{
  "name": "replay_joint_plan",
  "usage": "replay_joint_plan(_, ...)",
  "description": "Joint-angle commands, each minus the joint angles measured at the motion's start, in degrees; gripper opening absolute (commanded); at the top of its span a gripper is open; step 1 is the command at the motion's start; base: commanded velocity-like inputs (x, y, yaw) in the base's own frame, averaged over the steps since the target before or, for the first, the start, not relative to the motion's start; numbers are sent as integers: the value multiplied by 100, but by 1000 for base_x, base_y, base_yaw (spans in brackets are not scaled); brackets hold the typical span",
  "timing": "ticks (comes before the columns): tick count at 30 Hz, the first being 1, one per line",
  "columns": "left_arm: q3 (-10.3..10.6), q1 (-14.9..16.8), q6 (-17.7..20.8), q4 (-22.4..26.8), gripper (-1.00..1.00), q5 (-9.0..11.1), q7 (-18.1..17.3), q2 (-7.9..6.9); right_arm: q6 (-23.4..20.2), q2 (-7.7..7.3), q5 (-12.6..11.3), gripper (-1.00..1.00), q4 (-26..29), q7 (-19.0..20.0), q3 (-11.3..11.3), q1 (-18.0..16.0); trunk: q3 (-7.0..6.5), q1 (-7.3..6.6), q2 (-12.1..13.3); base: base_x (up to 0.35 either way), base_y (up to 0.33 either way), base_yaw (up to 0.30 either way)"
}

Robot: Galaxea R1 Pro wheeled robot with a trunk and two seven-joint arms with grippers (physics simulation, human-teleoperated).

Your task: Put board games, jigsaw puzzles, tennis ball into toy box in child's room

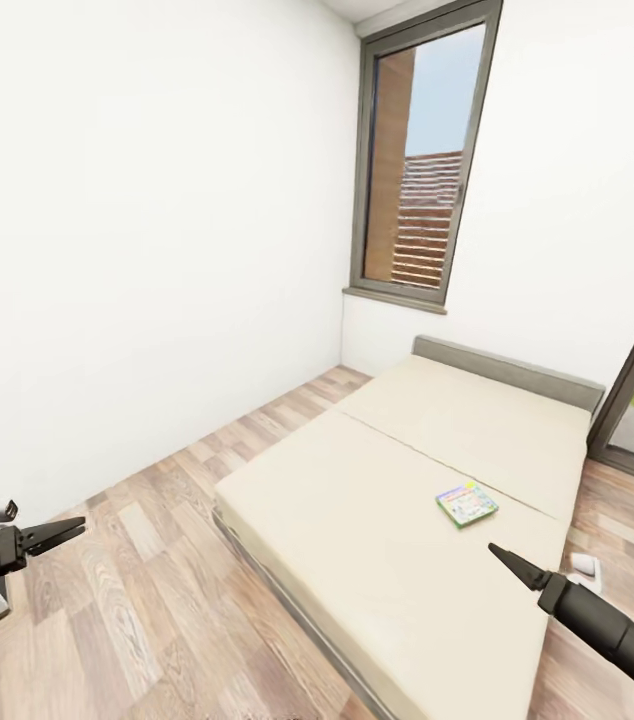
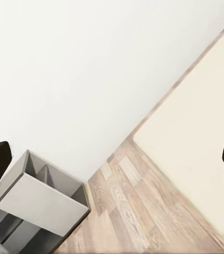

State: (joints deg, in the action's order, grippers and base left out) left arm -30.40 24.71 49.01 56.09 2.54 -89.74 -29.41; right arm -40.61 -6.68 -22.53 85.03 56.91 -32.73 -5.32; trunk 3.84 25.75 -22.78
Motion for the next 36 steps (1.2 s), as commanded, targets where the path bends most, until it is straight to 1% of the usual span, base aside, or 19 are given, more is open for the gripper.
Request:
replay_joint_plan(1,0,7,60,-1,100,-8,-26,1,-36,0,-23,100,2,6,-6,-4,19,4,-13,0,0,243)
replay_joint_plan(26,0,7,60,-1,100,-8,-26,0,-42,-9,-23,100,0,13,-13,-4,159,4,-13,-2,0,239)
replay_joint_plan(36,0,7,57,-1,100,-8,-26,2,-42,-9,-23,100,2,13,-14,-4,216,4,-13,-133,-2,237)
